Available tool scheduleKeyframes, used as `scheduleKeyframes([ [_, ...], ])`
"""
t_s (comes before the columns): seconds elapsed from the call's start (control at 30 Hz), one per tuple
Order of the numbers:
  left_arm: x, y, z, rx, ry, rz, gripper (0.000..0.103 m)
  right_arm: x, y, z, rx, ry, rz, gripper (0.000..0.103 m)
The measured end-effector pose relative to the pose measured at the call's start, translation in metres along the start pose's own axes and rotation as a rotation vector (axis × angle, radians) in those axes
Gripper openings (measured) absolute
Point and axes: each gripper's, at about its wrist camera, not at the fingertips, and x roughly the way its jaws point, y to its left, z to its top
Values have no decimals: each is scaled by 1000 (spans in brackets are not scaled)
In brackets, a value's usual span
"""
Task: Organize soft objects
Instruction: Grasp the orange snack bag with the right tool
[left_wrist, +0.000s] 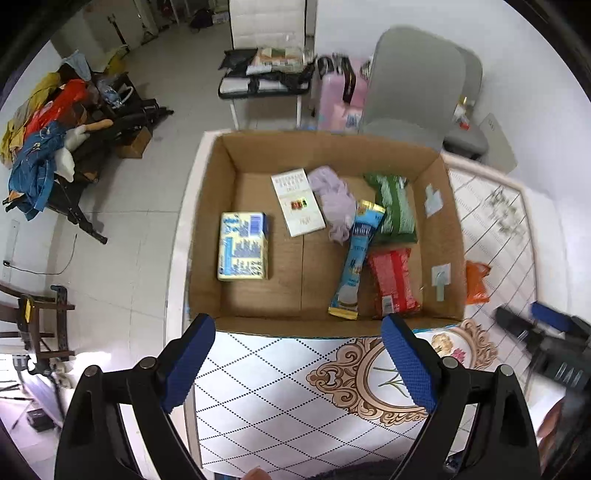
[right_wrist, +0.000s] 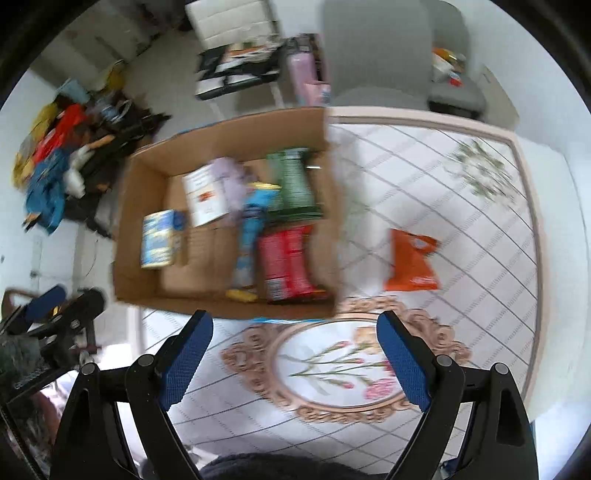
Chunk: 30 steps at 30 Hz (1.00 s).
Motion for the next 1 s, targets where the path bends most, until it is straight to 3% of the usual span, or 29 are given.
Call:
scheduleKeyframes([
  [0.17,42,-22,10,10,57,-11,92,43,-72,21,140,44,-74,92],
  [0.27,63,-34,19,17,91,-31,92,89,-108,34,192,117,-92,92],
  [0.47,87,-51,24,67,132,-19,92,167,-138,39,262,259,-62,92],
  [0.57,91,-55,24,86,139,-13,92,187,-139,40,286,287,-36,91],
  [0.6,92,-56,24,92,142,-7,92,191,-137,40,290,291,-31,85],
  [0.63,92,-57,24,94,142,-3,92,194,-136,40,290,295,-38,69],
  [0.77,88,-57,24,104,128,11,92,198,-129,39,277,282,-74,61],
  [0.8,87,-57,24,103,126,10,92,197,-128,38,276,280,-74,47],
  [1.0,73,-50,20,88,113,-16,92,167,-127,31,276,252,-59,46],
])
